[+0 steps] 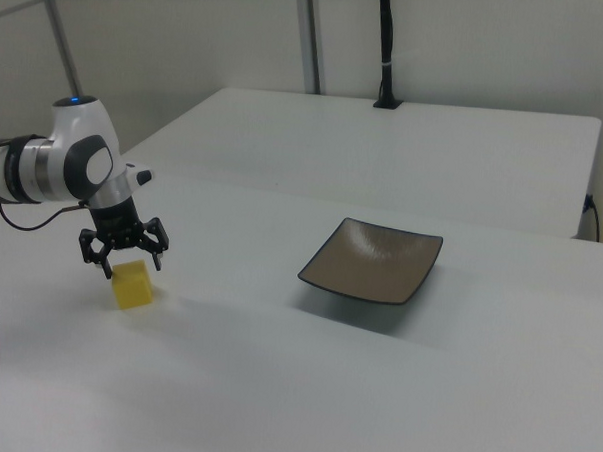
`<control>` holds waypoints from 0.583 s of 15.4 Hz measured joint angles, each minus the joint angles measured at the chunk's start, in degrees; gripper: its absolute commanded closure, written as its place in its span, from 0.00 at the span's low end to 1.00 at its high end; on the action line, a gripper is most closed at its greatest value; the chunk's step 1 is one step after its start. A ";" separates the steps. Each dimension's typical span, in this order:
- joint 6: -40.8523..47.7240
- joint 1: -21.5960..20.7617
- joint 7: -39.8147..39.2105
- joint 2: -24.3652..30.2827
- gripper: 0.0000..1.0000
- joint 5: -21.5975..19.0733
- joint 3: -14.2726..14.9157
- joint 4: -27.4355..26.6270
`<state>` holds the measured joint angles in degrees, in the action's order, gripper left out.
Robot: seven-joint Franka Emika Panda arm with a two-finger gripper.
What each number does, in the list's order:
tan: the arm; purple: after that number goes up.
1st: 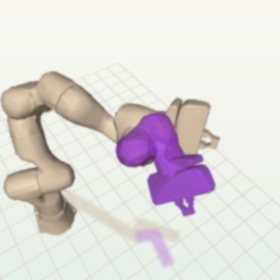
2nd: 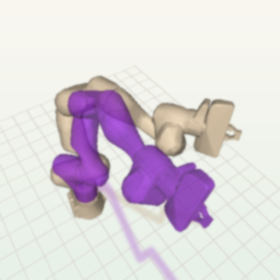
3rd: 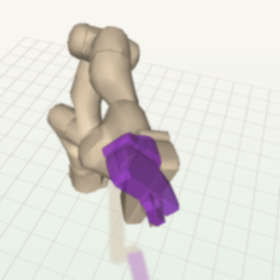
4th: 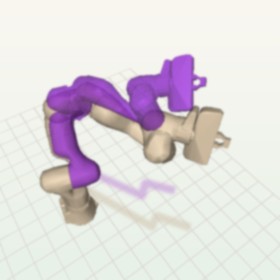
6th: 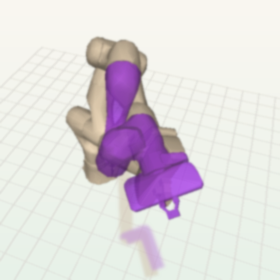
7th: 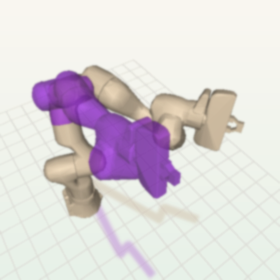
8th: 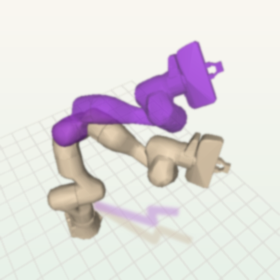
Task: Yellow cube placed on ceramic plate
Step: 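Close the gripper around the yellow cube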
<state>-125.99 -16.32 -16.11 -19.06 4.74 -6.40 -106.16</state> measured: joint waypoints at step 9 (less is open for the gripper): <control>-2.12 -0.34 0.14 -1.64 0.50 2.20 0.00 -1.08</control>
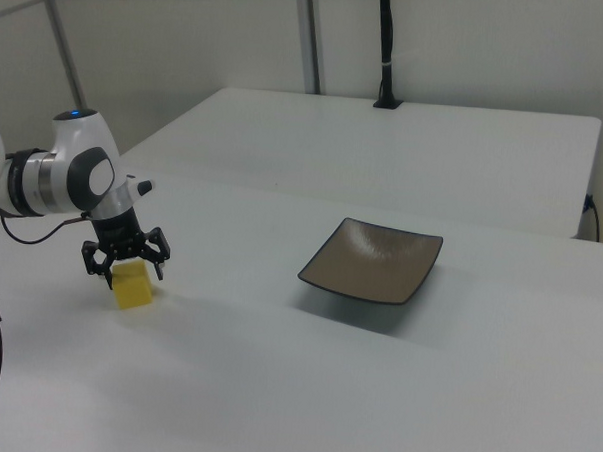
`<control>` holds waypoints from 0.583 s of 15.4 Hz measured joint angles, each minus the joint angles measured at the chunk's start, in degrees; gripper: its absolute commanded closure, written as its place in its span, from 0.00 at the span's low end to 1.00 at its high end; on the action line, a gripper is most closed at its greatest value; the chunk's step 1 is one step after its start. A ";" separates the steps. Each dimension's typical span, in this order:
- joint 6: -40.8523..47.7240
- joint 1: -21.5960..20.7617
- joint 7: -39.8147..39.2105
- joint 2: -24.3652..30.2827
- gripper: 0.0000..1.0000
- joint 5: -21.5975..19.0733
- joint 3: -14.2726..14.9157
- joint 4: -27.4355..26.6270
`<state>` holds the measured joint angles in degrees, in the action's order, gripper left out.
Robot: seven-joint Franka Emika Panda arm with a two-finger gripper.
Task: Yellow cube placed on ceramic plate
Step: 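Close the gripper around the yellow cube, then lift the yellow cube and carry it toward the brown plate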
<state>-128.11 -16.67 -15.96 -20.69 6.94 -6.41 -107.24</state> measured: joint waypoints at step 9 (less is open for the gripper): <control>0.00 0.01 0.33 0.21 0.95 0.51 0.00 0.00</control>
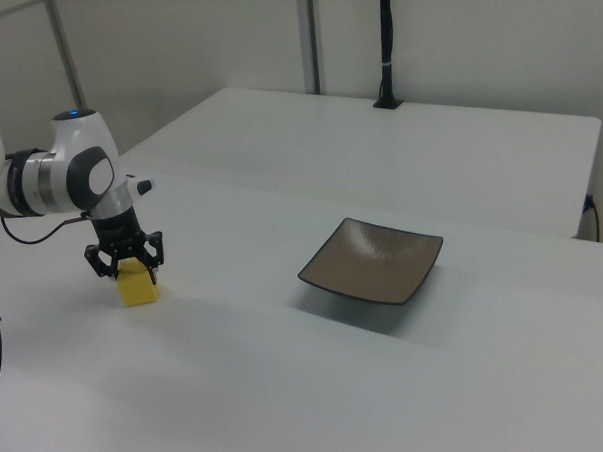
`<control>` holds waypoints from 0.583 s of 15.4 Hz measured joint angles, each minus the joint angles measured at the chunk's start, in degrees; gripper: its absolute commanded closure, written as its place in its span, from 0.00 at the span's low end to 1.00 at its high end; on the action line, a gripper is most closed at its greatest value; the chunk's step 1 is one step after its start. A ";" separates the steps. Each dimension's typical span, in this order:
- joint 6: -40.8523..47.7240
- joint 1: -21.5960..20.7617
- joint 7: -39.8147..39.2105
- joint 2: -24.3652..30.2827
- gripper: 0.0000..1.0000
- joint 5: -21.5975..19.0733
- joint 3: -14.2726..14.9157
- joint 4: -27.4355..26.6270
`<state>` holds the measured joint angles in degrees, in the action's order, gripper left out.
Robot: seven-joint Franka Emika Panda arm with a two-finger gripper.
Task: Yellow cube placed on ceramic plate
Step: 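Lift the yellow cube and carry it toward the brown plate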
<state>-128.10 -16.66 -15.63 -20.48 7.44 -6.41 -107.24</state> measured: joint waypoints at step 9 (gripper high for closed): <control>19.28 2.41 2.39 12.62 0.95 -2.94 1.07 6.74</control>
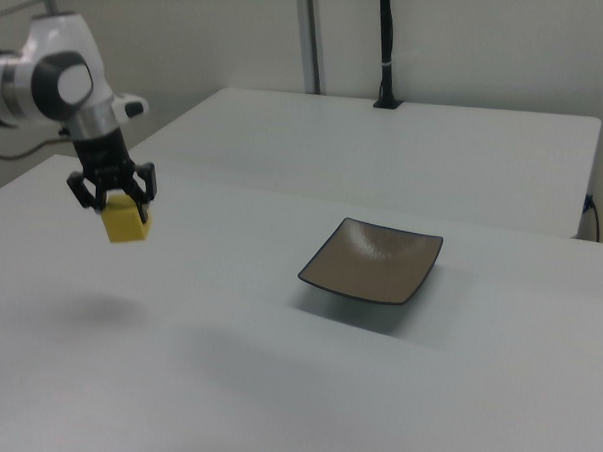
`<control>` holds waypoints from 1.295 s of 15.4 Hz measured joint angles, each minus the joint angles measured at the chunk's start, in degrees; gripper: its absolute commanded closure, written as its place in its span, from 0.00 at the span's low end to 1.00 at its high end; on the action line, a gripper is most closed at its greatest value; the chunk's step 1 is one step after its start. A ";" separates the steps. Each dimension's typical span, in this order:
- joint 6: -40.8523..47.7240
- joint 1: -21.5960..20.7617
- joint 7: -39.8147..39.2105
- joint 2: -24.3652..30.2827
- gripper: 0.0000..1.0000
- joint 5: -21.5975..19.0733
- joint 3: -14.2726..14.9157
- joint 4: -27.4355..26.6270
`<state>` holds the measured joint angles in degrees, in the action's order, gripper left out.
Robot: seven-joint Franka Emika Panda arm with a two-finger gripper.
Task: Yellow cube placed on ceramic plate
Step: 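Lift the yellow cube and carry it toward the brown plate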
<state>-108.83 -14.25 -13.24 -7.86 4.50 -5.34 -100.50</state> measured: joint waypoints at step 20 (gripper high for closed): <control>14.12 11.12 -4.69 0.77 0.94 -4.59 8.86 15.76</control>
<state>-94.71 -3.13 -17.93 -7.09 -0.08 3.52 -84.74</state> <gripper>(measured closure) 0.419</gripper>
